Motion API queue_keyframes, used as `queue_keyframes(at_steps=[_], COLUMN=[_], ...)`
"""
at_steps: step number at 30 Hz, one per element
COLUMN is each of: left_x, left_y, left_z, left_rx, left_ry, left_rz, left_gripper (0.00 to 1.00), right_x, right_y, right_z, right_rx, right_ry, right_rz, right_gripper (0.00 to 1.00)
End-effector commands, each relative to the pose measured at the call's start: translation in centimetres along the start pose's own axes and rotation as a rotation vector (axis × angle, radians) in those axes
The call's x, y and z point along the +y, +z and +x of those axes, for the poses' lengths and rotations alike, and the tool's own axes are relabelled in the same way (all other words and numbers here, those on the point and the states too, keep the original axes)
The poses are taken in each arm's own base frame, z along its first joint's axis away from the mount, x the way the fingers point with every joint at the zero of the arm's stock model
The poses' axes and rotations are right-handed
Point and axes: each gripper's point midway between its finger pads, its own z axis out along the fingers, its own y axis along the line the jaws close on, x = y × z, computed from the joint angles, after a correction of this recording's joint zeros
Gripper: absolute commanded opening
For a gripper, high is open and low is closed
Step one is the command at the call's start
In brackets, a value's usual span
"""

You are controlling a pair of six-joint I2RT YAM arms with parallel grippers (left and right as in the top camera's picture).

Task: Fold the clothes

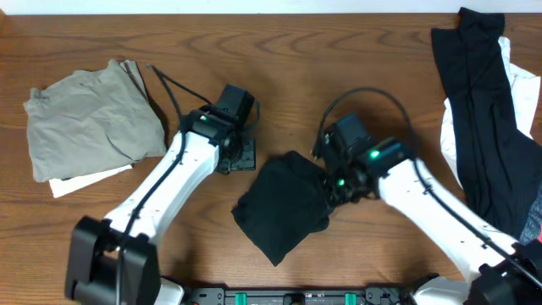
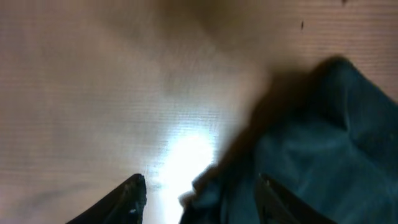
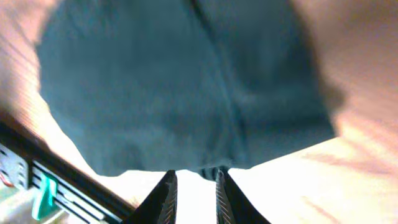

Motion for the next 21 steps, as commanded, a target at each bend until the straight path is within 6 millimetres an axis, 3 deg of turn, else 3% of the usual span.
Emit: queue_keyframes(at_steps=[1,5,11,15,21], left_x=[-0.8,-2.2,-2.1,-3.5,-3.8], left_y=[1.8,4.0,6.9,7.3,6.6], left_z=[0.2,1.2,2.9,4.8,7.4], left_rx=[0.058,0.141,0.258,0.358,0.474], left_ry=[0.078,0.124,0.113,0.091,0.073], left_rz=[0.041,0.116,0.119,0.206,0.220], left_gripper=[0.60,0.64,0.63,0.62,0.54], right_x=[0.3,0.8,0.9,0.1,-1.6], right_y=[2.4,4.4,6.2,7.0,7.0], right_z=[2.3,3.6,4.1,2.6,-0.8], right_rx=[0.068,0.078,0.056,-0.022,-0.158], right_ry=[0.054,0.100,0.121,0.104,0.110], right_rz=[0.005,-0.020,-0.060,-0.030,0.036], right_gripper=[0.20,0.18,0.19,0.23,0.24])
